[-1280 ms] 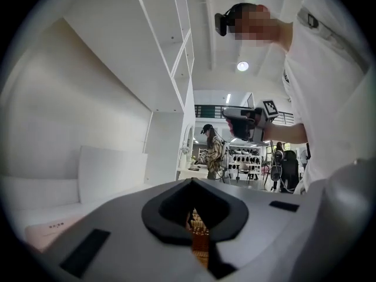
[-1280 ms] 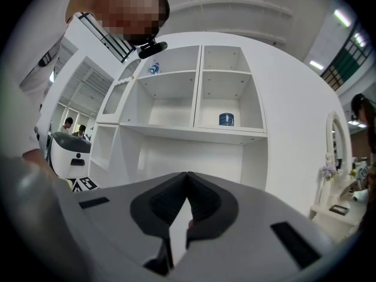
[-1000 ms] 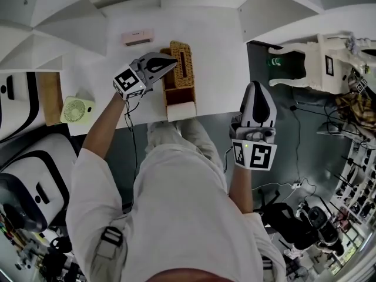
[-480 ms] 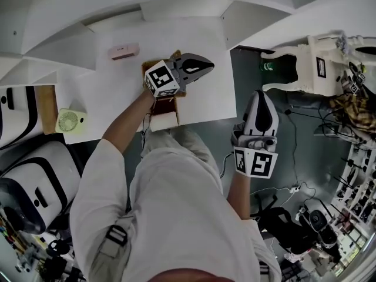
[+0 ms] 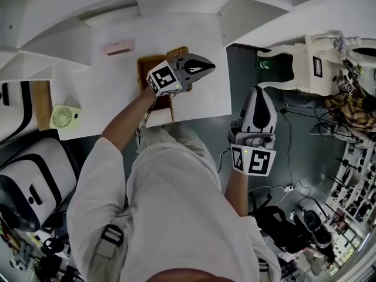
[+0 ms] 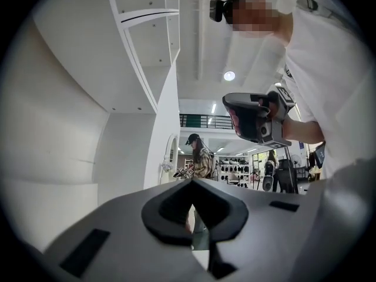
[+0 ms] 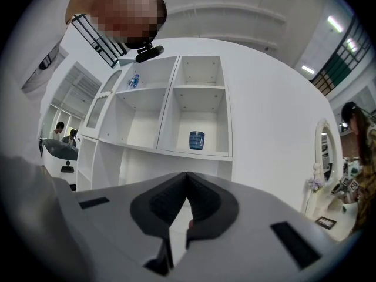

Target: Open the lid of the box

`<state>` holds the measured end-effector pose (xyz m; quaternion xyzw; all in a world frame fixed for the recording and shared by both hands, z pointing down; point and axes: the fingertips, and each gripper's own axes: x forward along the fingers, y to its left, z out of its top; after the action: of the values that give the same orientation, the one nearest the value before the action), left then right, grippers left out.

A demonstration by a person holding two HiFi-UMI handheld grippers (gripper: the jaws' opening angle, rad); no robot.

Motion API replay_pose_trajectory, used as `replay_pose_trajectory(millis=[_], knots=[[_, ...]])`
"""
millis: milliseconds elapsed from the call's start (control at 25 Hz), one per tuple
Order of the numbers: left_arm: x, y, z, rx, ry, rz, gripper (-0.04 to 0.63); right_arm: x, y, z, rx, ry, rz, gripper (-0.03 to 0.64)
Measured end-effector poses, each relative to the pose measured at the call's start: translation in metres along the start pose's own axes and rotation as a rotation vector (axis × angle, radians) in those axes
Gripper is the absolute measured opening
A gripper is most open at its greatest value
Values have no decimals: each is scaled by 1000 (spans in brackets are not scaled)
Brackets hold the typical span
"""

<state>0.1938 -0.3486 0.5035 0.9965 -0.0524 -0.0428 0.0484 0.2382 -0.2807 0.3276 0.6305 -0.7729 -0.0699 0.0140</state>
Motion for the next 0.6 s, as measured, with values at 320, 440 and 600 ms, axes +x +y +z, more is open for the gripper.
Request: replay_pose_trajectory(millis=[320,440,600], knots=[[-59,-3,24,45,40,104,20,-1,9,15,16,-42,37,-5],[-80,-11,26,59,78,136,124,-3,18,17,24,-48,56,-5],[-100,-32,35,57,117,177,262,-4,29,27,38,-57,92,-5]])
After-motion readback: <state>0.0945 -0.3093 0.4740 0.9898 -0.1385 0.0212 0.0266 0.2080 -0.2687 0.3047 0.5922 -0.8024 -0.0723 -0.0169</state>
